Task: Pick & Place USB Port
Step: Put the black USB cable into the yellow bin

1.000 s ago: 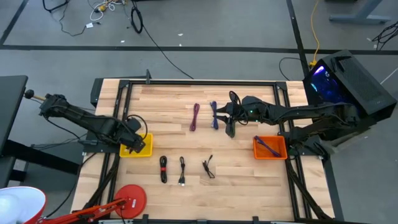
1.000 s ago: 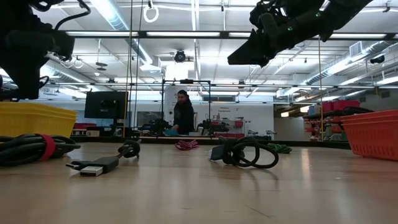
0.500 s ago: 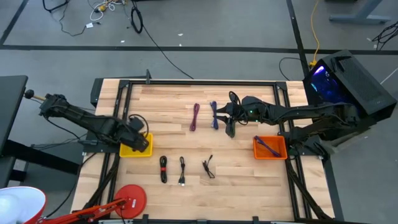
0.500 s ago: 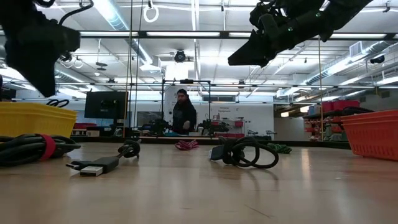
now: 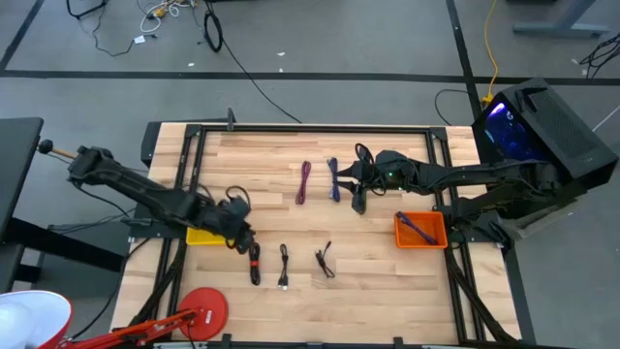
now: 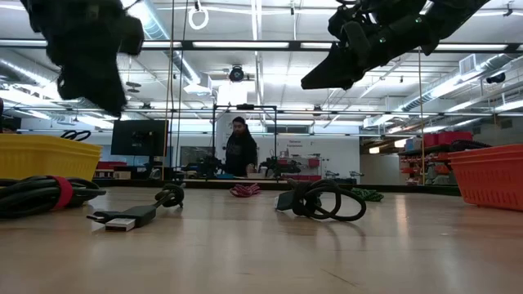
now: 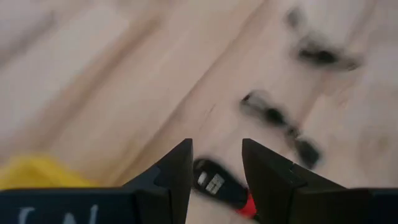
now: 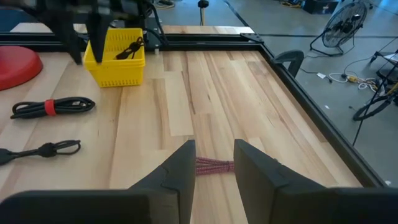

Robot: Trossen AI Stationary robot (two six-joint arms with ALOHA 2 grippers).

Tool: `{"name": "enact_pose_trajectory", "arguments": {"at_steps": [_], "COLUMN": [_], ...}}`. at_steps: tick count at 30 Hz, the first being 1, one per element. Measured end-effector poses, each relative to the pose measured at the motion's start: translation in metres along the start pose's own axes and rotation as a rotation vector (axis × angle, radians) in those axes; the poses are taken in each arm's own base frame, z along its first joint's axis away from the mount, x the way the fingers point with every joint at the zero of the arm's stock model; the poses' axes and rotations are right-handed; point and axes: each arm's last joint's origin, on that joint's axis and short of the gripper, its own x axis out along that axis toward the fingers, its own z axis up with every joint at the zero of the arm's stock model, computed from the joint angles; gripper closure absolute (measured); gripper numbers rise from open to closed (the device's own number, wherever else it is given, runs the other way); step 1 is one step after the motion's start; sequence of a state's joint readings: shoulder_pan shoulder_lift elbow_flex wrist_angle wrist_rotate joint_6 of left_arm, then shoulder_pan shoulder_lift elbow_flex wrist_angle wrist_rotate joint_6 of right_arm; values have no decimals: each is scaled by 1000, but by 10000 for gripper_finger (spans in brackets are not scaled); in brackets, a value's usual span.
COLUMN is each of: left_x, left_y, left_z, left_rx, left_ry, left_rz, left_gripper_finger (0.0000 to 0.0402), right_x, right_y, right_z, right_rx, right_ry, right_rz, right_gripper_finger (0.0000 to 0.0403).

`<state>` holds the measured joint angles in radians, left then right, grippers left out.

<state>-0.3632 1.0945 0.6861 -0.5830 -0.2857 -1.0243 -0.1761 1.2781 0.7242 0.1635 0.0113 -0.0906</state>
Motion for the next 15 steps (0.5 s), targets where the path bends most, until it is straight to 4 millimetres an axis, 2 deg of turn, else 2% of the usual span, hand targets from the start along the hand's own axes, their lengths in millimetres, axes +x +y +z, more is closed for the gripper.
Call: {"name": "enact_pose_trajectory", "arguments": {"at_steps": [7, 15], "left_x": [36, 52], "left_y": [-8, -24], "left_z": [-13, -14], "left_rx": [-141, -269], "left_ry": [189, 278], "left_rz": [50, -90], "left_gripper_finger": [270, 271], "right_x": [0, 0], "right_y": [0, -2], "right_z": [0, -2], "right_rx": [-27, -73], "right_ry": [4, 19], "right_rz": [-1, -6], "right_gripper_finger": [293, 293]}}
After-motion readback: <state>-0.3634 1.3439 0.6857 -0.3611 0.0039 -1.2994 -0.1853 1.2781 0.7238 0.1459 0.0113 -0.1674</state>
